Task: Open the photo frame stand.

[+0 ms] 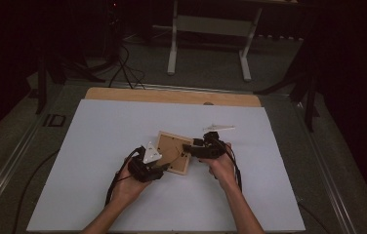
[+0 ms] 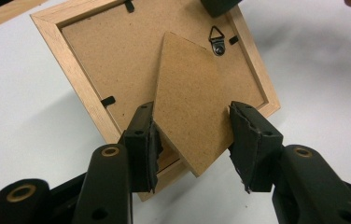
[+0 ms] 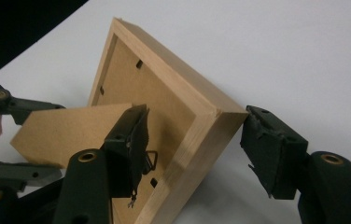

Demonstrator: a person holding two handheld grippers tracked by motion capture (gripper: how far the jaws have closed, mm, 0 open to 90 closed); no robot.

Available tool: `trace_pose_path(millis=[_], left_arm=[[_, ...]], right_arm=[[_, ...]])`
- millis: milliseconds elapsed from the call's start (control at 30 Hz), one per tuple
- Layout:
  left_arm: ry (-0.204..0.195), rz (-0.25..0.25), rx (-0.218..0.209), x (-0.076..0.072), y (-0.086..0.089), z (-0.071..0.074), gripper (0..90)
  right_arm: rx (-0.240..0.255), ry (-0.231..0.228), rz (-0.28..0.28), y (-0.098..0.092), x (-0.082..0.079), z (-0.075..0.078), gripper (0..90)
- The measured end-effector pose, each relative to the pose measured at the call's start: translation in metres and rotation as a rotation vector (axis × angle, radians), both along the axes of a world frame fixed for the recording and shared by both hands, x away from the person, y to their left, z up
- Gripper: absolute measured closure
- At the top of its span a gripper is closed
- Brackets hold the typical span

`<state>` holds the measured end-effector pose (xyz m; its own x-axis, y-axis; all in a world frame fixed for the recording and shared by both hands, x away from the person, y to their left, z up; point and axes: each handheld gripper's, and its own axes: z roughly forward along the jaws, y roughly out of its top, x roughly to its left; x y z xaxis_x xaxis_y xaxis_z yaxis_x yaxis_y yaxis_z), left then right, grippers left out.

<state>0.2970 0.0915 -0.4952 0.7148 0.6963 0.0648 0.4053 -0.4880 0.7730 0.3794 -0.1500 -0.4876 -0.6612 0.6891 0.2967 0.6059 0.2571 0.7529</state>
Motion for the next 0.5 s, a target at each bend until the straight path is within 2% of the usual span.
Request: trace_pose_path(millis=[100,200,300,433,500], left_arm=[[0.010,-0.014,0.007,0.001,0.001,-0.001,54.6],[0.049,-0.033,0.011,0.005,0.004,-0.002,54.5],[0.077,-0.050,-0.020,0.007,0.007,-0.001,54.8],[0.170,-0.081,-0.080,0.013,0.010,-0.001,55.0],[0.198,-0.096,-0.093,0.014,0.011,-0.002,55.9]], right_arm=[[-0.003,-0.014,0.000,0.000,-0.001,0.000,45.9],[0.014,-0.026,-0.004,-0.002,-0.002,0.000,49.0],[0.005,-0.047,-0.005,-0.001,-0.005,0.000,49.9],[0.005,-0.059,0.002,-0.002,-0.007,0.001,51.4],[0.000,-0.068,0.005,-0.002,-0.008,0.003,52.0]])
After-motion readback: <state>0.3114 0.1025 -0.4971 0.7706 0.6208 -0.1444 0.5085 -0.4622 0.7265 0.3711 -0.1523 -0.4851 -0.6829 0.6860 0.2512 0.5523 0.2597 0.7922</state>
